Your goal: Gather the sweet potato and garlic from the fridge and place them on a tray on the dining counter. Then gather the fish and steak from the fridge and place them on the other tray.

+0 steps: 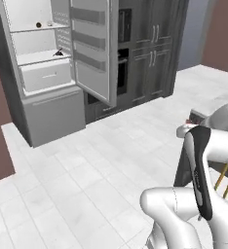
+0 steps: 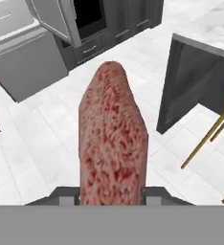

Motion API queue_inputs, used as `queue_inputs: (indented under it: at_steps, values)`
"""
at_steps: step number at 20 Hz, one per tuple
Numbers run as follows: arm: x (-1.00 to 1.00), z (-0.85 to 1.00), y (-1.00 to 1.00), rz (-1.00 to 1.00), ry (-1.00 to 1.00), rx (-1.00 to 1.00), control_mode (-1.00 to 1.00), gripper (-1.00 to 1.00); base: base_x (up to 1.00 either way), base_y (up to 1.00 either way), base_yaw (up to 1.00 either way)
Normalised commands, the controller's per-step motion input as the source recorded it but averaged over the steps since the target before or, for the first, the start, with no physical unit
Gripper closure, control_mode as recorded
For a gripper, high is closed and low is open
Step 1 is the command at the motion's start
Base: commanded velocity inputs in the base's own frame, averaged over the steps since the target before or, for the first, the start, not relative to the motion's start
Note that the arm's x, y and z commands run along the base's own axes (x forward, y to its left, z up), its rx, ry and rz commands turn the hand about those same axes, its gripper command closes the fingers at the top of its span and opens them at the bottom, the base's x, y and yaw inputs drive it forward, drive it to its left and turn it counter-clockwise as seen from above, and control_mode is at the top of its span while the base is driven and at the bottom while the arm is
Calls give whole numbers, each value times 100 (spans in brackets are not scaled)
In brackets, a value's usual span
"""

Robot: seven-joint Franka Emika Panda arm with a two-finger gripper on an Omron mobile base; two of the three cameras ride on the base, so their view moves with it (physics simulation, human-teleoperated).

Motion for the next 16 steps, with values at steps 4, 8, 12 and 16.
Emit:
queue_inputs:
  at_steps: [4, 8, 12, 16]
  values:
    - [0, 0, 0, 0, 0, 0, 100, 100, -79, -38, -29]
    - [0, 0, 0, 0, 0, 0, 100, 100, -68, -33, -30]
    - [0, 0, 0, 0, 0, 0, 100, 100, -18, -3, -39]
    - [0, 0, 0, 0, 0, 0, 100, 100, 0, 0, -42]
